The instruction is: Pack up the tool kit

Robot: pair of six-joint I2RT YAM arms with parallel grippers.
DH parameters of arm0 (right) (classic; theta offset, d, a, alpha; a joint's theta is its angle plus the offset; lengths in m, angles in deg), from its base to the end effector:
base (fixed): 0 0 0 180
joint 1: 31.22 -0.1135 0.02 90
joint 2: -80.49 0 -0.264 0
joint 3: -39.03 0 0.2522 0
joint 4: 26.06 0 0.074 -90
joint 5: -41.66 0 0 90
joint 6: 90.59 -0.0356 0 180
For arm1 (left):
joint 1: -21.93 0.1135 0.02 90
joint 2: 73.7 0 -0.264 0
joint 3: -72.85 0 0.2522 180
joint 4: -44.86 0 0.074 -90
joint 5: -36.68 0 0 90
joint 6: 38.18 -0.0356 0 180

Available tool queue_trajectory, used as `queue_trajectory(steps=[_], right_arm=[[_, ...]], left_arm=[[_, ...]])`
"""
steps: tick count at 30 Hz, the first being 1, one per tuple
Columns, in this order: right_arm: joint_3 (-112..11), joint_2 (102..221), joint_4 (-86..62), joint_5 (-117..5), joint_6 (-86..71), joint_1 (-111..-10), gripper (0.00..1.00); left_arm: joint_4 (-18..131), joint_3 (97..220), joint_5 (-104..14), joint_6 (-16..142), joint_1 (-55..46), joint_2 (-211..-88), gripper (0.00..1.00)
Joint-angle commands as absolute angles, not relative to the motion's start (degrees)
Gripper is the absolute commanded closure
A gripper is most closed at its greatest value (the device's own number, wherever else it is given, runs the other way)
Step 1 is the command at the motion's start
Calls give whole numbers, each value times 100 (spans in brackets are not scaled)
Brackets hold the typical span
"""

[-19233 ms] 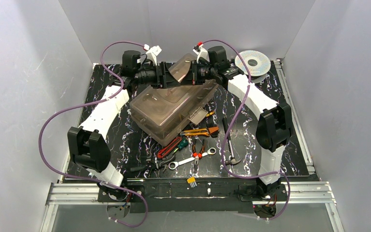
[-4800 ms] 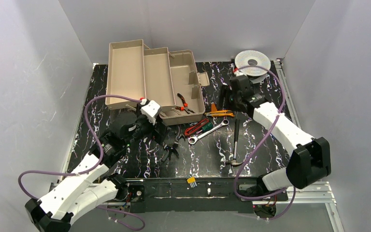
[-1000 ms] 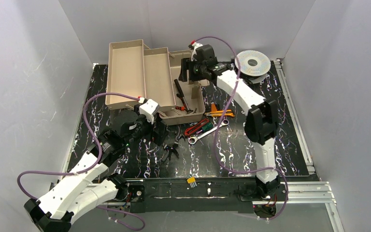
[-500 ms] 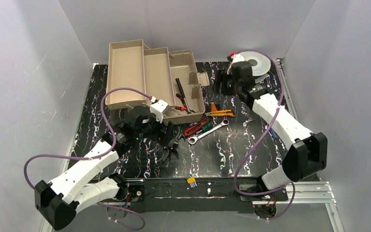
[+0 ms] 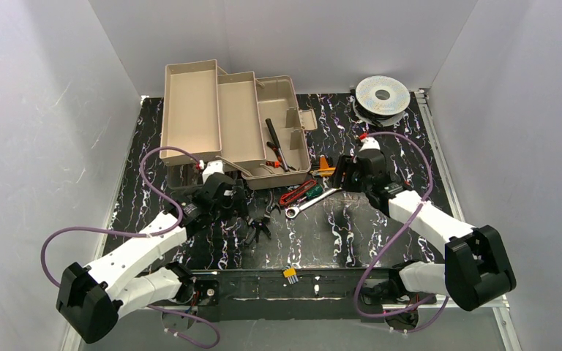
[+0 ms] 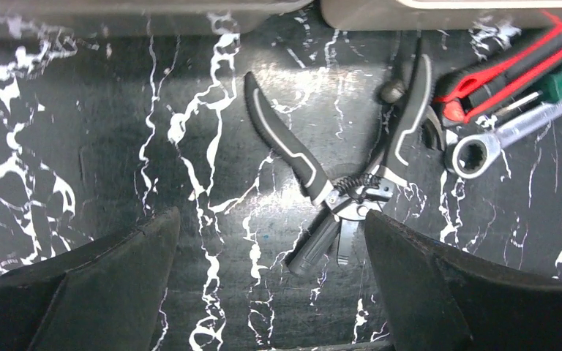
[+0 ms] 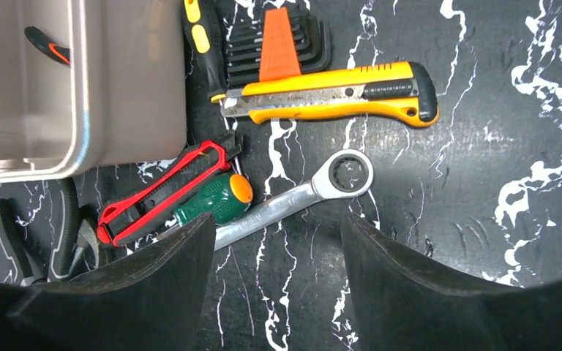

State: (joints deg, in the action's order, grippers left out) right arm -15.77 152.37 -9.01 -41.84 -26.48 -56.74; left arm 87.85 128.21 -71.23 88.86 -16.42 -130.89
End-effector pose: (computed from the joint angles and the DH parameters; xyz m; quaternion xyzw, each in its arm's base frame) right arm 0.2449 0.1125 0.2290 0.0294 0.8820 0.1577 0.4432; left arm 0.1680 -0.1189 0.2513 -0.0494 0.9126 -0.1183 0.3881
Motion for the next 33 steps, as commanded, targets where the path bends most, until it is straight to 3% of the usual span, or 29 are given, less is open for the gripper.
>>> queue_trajectory(steps=[1,11,19,24,33], right_arm=[[-1071,15022,-2228,-4044,-2940,-5678,30],[-893,15147,-2478,-3974,-3205,-5679,30],[-884,15228,-2606,-4077,-3227,-5680,31],[-889,15279,-2617,-4044,-3222,-5675,30],[-938,15360,-2564,-3991,-3180,-5680,31]], left_arm=[[9006,12697,-7558,10036,-1614,-13054,2],[8395,12764,-7212,10529,-1961,-14234,4],[8022,12305,-8281,11860,-2003,-14449,29],[8382,12521,-8502,12401,-2000,-14892,36],[8259,12755,-8042,12528,-1975,-15610,37]])
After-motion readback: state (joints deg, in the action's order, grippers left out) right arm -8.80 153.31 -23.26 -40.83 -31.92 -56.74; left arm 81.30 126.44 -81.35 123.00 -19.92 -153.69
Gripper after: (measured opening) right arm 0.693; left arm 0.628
